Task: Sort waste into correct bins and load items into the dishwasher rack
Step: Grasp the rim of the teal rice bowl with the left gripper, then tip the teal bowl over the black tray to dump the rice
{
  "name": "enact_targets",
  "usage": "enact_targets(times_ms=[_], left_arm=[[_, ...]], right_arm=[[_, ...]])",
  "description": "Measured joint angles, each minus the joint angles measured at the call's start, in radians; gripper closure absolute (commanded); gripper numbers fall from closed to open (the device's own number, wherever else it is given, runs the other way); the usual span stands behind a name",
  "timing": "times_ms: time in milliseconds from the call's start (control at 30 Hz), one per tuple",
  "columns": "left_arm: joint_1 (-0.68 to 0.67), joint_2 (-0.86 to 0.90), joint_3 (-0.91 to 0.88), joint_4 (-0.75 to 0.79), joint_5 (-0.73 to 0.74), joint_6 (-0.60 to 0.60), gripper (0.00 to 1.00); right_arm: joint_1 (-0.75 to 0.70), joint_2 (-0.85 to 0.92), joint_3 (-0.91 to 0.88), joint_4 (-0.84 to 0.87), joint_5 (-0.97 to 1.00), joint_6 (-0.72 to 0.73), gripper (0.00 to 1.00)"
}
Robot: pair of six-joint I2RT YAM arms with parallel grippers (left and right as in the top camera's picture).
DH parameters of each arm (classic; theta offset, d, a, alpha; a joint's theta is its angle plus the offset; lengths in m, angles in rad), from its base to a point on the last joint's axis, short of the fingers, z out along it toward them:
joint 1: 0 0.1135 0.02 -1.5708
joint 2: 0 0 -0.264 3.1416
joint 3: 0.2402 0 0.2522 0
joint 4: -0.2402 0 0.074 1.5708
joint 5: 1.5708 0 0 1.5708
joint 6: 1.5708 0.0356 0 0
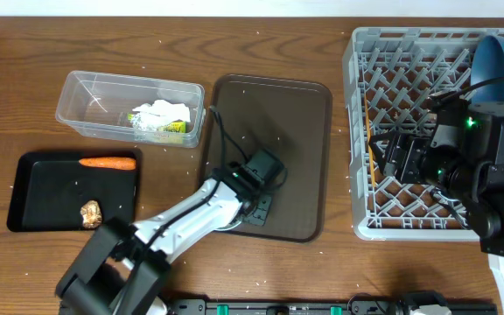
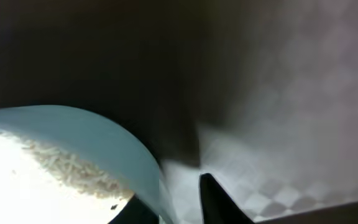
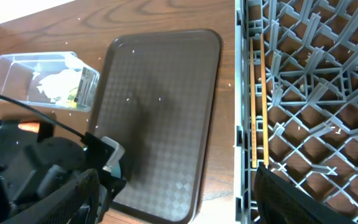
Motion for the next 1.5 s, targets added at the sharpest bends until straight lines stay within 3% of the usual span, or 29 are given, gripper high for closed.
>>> enact_targets(times_ms=[100,300,467,767,900,1033,1333,1500], left_arm=[[0.000,0.015,0.000,0.001,-0.020,0.009,0.94],[-0.001,0.016,0.000,-0.006,-0.073,0.029,0.94],[-0.001,-0.009,0.021,-0.102,-0.083,0.030,0.94],[0.076,-0.331,0.072,-0.193,-0.054,0.023,0.94],[0.246,-0.452,0.072,-0.249,-0.034,0.015,0.94],[0.508,-0.542,0.072,-0.252,0.057,0.034,0.94],[1.129,-0.543,0.035,-0.134,0.510,0.158,0.94],[1.377,-0.455,-0.023,-0.004,0.765,0.215,0.94]], right_arm=[[0.000,0.001,0.000,0.000,0.000,0.000,0.26],[0.000,0.001,0.000,-0.002,0.000,0.000,0.26],[0.000,0.001,0.000,-0.003,0.000,0.000,0.26],[0.000,0.001,0.000,-0.003,0.000,0.000,0.26],[0.000,0.001,0.000,-0.003,0.000,0.000,0.25],[0.000,0.001,0.000,-0.004,0.000,0.000,0.25],[0.000,0.003,0.000,-0.005,0.000,0.000,0.25],[0.000,0.003,0.000,-0.008,0.000,0.000,0.25]])
